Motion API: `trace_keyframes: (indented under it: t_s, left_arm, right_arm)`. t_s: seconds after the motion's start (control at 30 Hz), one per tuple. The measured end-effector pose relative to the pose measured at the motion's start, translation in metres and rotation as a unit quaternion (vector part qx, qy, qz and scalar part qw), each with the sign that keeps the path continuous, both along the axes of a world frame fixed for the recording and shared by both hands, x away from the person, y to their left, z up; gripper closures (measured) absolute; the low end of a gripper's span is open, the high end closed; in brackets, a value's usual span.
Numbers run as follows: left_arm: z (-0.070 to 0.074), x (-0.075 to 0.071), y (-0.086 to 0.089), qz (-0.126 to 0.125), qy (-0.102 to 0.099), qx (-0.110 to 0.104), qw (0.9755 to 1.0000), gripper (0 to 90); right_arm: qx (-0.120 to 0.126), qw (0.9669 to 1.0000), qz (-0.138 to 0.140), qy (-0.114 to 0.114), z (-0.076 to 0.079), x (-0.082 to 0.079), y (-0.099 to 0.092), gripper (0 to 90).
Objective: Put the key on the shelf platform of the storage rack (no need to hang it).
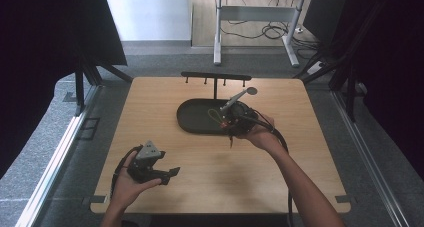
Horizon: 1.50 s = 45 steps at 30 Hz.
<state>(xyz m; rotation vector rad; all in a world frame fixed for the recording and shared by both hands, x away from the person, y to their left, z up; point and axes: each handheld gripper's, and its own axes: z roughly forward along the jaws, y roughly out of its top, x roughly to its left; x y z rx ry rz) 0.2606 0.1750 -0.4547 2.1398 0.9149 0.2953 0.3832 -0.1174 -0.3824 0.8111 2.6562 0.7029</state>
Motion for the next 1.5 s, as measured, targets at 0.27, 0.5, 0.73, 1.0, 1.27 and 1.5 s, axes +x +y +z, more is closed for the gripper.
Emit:
trace_keyframes:
  t_s: [0.27,0.5,0.73,1.0,1.27,1.5]
  left_arm:
    - [0.000,0.000,0.000,0.000,0.000,-0.001,1.0000,22.8]
    - [0.000,0.000,0.000,0.000,0.000,0.000,1.0000,22.8]
    - [0.000,0.000,0.001,0.000,0.000,-0.001,1.0000,22.8]
    - [0.000,0.000,0.000,-0.001,0.000,0.000,1.0000,22.8]
    - [0.000,0.001,0.001,0.001,0.000,-0.001,1.0000,22.8]
    - [-0.001,0.000,0.000,-0.002,0.000,0.001,1.0000,22.8]
  right_arm:
    - [-0.002,1.0000,0.000,0.001,0.002,0.005,0.000,67.0]
    - [-0.007,1.0000,-0.001,0.001,0.004,0.009,0.001,67.0]
    - [-0.006,1.0000,-0.003,-0.001,0.006,0.013,0.003,67.0]
    - [-0.010,0.9999,-0.003,0.002,0.008,0.017,0.005,67.0]
    - [-0.016,0.9999,-0.004,0.004,0.009,0.023,0.006,67.0]
    - [-0.018,0.9998,-0.001,0.005,0.010,0.031,0.007,67.0]
